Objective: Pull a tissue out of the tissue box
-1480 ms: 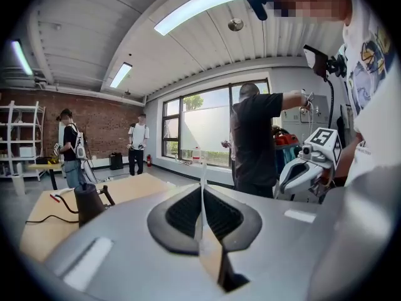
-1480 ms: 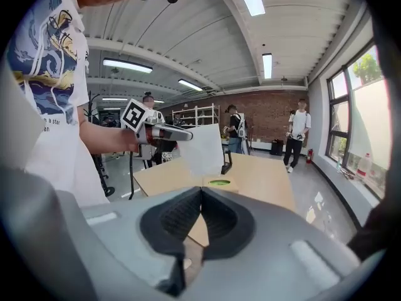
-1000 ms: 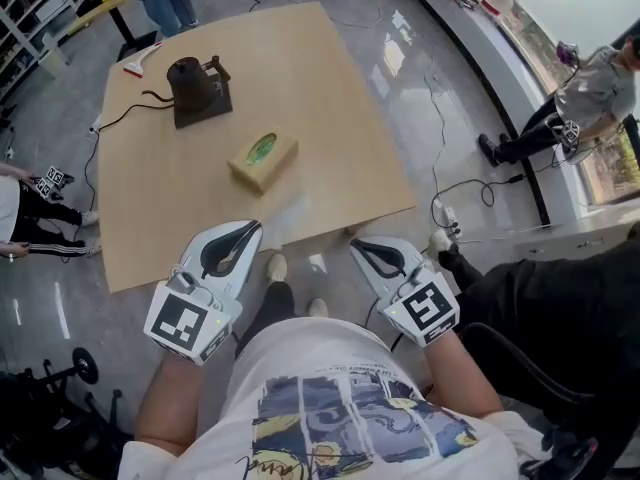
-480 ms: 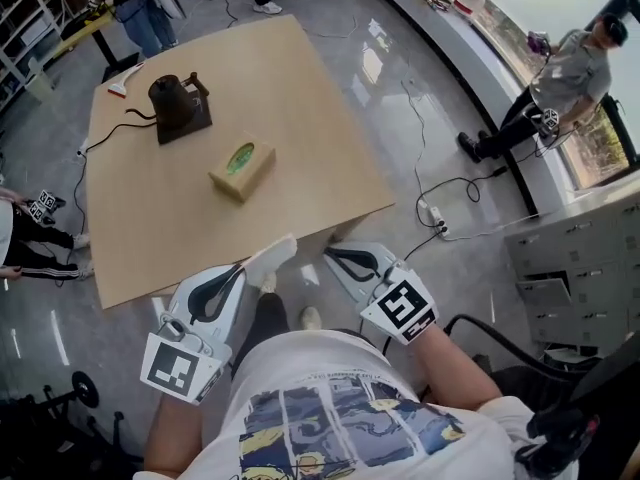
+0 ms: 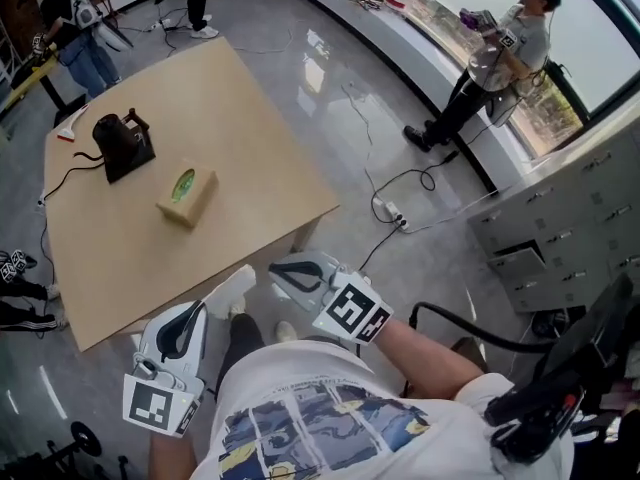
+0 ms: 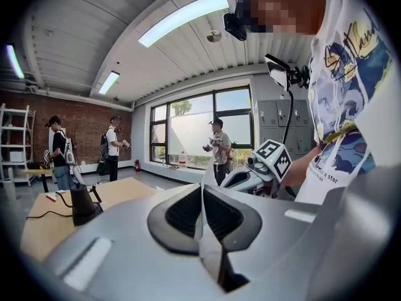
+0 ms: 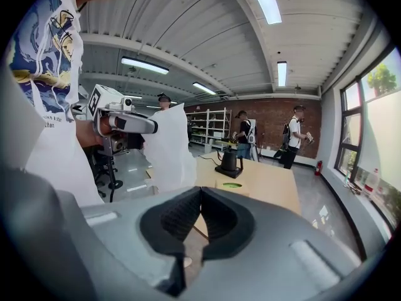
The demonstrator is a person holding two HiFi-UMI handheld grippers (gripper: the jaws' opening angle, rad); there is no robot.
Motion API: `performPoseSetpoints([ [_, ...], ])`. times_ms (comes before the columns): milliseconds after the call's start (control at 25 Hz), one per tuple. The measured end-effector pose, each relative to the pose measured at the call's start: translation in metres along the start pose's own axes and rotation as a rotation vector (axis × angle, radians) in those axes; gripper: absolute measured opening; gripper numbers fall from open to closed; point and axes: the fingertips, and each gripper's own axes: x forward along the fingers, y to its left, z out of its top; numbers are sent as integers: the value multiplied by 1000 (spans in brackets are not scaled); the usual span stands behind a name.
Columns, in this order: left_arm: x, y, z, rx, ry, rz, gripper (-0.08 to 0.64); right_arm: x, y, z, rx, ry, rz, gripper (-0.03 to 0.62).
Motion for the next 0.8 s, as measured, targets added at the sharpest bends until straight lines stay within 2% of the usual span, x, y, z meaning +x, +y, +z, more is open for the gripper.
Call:
performPoseSetpoints([
  [400, 3, -23, -1, -1, -9, -36, 5, -20, 5, -8, -25, 15, -26, 3],
  [800, 3, -21, -4, -1, -10, -39, 5, -20, 11, -14, -25, 30, -29, 3],
])
